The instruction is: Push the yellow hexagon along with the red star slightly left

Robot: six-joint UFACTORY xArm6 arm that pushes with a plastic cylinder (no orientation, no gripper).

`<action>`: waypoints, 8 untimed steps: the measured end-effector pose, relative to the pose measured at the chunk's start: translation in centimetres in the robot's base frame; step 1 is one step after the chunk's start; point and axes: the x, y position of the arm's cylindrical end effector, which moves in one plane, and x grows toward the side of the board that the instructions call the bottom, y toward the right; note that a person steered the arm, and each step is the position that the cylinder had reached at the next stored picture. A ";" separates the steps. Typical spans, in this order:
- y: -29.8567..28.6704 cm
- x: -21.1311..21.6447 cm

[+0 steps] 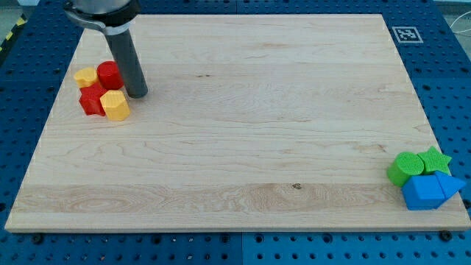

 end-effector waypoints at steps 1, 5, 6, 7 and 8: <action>1.5 -1.4; 7.7 5.2; 5.8 5.2; 3.0 5.2; 0.3 5.2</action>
